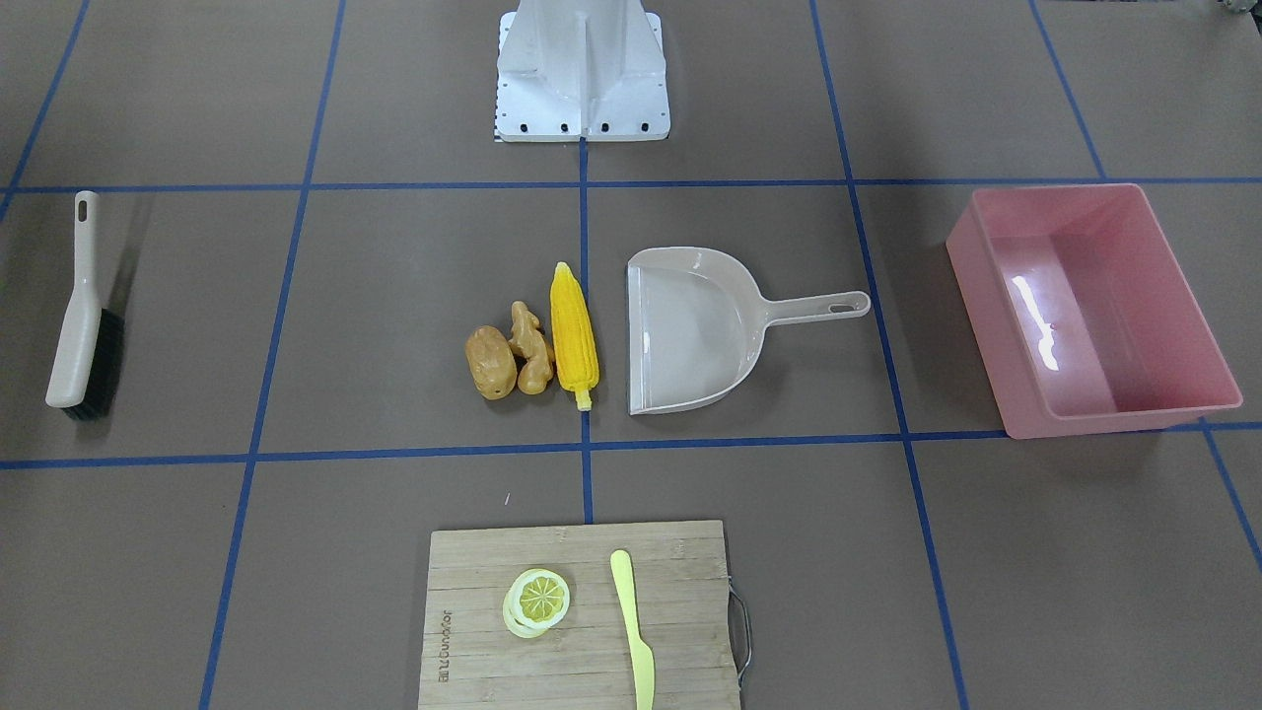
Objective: Sweep and dump trash into bin
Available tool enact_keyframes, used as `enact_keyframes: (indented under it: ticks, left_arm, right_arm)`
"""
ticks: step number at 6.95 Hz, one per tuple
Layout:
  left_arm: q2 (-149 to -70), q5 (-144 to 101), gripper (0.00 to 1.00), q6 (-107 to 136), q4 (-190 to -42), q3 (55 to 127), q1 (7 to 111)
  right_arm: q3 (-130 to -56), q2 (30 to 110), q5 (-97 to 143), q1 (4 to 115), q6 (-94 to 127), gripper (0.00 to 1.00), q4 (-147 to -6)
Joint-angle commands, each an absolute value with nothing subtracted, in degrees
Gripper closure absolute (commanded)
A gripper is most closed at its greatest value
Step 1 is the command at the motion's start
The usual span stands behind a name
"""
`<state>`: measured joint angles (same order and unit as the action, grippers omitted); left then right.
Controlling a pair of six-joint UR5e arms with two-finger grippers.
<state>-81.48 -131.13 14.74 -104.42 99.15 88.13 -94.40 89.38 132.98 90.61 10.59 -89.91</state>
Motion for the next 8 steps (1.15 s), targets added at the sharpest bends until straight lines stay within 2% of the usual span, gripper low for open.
enact_keyframes:
  ticks: [1, 6, 8]
  left_arm:
    - [-81.56, -131.13, 0.02, 14.68, -104.24, 99.75, 88.07]
    - [-80.68, -131.40, 0.02, 14.68, -104.24, 101.41, 88.33]
    - [-82.70, -131.22, 0.02, 14.77, -103.98, 99.41, 88.15]
  right_arm:
    - [-94.39, 89.47, 132.98, 90.62, 10.55, 0.00, -89.91]
    - [-94.75, 89.56, 132.98, 90.62, 10.90, 0.00, -89.91]
    - [-94.83, 89.56, 133.33, 90.62, 10.63, 0.00, -89.91]
